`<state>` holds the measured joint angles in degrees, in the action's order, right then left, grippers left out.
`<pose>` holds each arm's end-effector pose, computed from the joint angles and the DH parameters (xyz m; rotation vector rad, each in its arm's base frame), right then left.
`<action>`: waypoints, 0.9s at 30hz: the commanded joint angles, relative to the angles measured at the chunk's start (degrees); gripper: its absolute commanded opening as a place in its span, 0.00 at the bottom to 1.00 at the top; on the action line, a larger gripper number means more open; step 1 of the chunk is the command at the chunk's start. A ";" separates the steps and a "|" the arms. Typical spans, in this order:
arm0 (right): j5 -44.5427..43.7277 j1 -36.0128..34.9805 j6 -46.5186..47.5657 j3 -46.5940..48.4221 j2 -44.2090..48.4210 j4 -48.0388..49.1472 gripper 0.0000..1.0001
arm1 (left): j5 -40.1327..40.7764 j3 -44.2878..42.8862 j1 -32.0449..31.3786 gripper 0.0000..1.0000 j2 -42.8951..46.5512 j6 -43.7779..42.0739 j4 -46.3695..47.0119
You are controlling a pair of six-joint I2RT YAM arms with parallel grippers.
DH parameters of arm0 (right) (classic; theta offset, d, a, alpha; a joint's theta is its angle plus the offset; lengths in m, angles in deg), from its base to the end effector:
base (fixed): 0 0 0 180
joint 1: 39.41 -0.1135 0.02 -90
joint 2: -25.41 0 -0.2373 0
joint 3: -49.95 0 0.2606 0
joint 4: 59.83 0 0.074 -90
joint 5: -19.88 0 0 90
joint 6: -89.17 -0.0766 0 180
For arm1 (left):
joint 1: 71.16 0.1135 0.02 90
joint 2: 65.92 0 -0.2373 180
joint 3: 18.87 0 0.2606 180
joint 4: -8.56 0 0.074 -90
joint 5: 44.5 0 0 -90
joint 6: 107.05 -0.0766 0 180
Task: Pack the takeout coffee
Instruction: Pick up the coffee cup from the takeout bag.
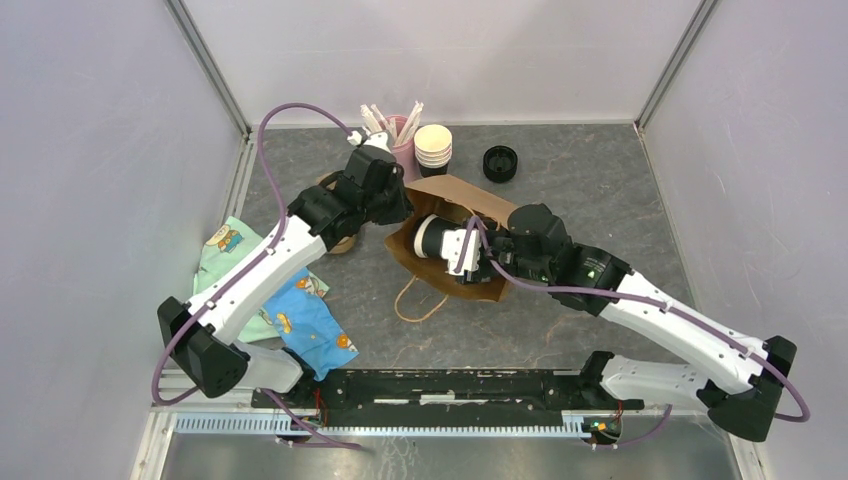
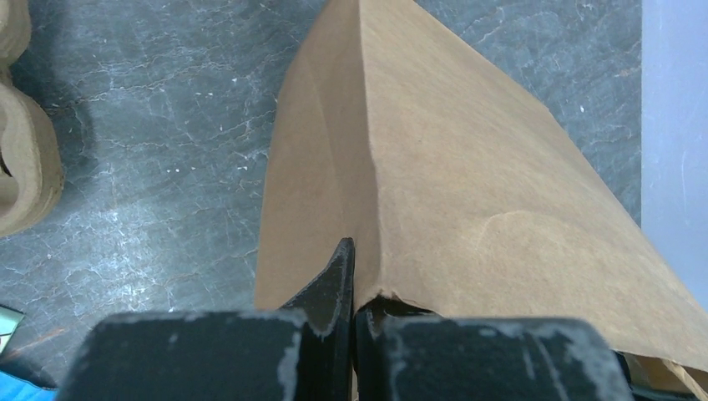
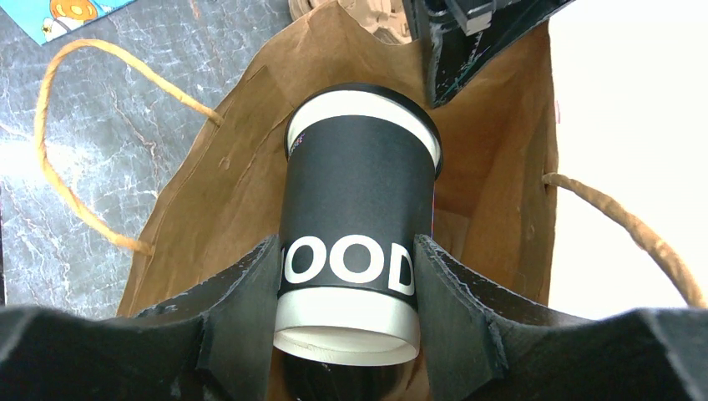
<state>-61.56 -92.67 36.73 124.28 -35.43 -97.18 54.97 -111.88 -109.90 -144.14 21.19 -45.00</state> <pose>0.1672 0.2430 0.3209 -1.4886 1.3310 0.3253 0.2732 -0.2030 0.3187 -0.0810 2.2913 -0.5351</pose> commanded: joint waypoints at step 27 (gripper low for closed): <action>12.25 -0.25 -4.12 -3.05 1.35 10.68 0.18 | 7.31 -11.42 5.87 0.02 -10.89 -2.89 -0.98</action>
<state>-54.53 -92.67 34.04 121.52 -33.92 -90.60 60.98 -119.64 -105.29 -153.71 21.32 -46.88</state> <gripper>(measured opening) 0.599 0.025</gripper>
